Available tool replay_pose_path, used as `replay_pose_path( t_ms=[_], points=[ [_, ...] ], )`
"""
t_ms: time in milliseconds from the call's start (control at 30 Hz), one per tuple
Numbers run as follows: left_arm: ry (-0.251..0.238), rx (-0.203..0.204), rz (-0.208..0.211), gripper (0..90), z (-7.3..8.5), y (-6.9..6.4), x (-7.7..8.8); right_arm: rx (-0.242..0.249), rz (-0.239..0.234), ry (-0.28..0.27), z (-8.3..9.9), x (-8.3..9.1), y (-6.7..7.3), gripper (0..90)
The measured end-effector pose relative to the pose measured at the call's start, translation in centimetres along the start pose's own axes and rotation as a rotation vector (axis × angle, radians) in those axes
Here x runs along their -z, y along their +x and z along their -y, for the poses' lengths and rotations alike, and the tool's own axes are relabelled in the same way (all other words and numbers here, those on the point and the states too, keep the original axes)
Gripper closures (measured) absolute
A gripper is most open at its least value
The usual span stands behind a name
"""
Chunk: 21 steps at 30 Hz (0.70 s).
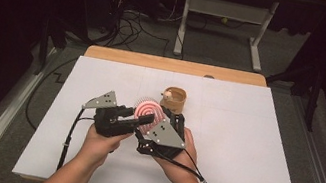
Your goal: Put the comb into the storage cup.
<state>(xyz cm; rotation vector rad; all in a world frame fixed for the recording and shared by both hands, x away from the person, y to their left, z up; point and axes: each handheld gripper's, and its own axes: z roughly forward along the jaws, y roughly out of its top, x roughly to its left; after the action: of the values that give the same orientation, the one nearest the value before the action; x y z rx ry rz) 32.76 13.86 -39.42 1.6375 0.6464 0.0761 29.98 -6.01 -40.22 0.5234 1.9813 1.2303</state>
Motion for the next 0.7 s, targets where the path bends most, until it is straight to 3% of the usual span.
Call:
replay_pose_path(
  t_ms=[167,400,700],
  points=[
    [-0.014,-0.007,-0.010,63.3,-0.17,-0.03,0.29,-0.016,0.008,-0.006,0.00,-0.01,0.05,4.1],
    [-0.027,-0.014,-0.023,63.5,-0.37,0.06,0.69,-0.066,-0.034,0.022,0.34,-0.15,-0.29,0.4],
    [-0.035,-0.034,-0.045,63.6,-0.67,-0.08,1.08,-0.093,-0.058,0.023,0.86,-0.07,-0.37,0.4]
  ],
)
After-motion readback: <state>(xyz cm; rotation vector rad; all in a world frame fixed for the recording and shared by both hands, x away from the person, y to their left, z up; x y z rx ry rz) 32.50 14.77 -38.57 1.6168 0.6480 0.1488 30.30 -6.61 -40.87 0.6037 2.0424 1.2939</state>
